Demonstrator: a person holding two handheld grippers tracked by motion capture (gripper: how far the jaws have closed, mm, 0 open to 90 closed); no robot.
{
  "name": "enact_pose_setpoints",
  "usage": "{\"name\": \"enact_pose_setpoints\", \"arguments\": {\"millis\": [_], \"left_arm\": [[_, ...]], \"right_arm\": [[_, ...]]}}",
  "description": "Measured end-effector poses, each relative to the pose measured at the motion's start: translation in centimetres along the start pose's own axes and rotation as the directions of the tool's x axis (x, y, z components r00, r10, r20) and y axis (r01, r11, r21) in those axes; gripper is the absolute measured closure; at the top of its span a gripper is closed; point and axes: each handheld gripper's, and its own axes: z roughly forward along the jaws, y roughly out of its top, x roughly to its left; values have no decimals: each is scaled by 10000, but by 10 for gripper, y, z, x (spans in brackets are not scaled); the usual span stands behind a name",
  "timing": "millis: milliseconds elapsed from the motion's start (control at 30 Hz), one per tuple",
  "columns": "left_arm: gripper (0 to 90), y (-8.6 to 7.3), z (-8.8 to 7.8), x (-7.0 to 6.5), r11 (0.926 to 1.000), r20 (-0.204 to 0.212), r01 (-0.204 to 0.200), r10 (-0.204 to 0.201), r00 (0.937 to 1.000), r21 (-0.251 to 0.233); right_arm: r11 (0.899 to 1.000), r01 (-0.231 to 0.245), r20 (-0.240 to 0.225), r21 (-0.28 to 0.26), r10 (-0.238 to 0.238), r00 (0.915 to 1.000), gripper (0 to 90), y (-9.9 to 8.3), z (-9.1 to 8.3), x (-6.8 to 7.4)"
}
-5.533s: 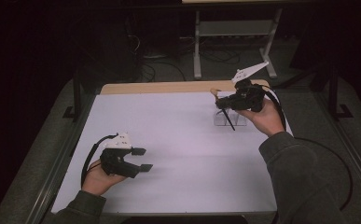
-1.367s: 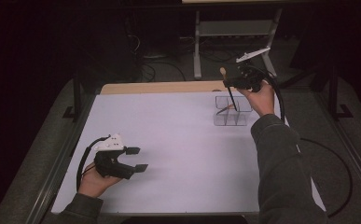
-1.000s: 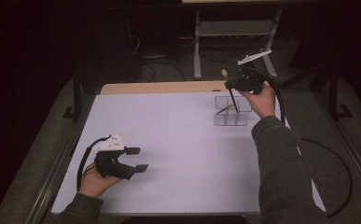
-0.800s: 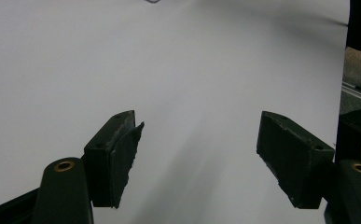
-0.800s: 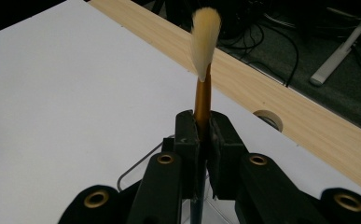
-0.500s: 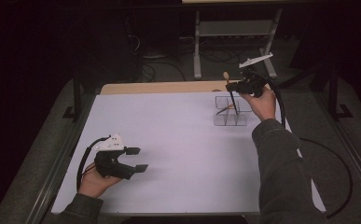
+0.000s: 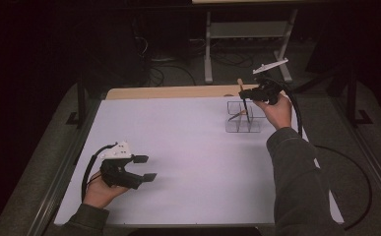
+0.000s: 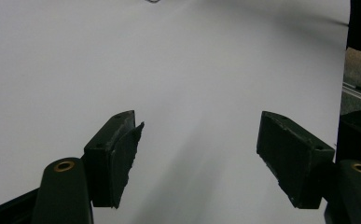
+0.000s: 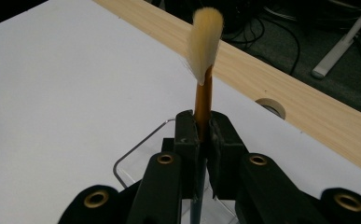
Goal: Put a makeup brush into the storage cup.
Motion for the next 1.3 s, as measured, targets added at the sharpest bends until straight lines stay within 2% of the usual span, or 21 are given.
{"name": "enact_pose_setpoints", "arguments": {"millis": [167, 967, 1067, 1300], "left_arm": [[284, 0, 1, 0, 10000, 13, -52, 52, 10000, 78], [281, 1, 1, -1, 10000, -44, -86, 86, 10000, 40], [281, 1, 2, -1, 10000, -21, -85, 85, 10000, 53], [279, 1, 2, -2, 10000, -26, -40, 40, 10000, 65]], "right_arm": [[10000, 80, 79, 59, -80, 9999, 825, -2, 1, -1], [9991, -212, 128, 374, 208, 9997, 818, -19, 2, -3], [9986, -300, 144, 439, 294, 9995, 751, -21, 2, -3], [9988, -398, 119, 277, 394, 9992, 719, -21, -1, -4]]}}
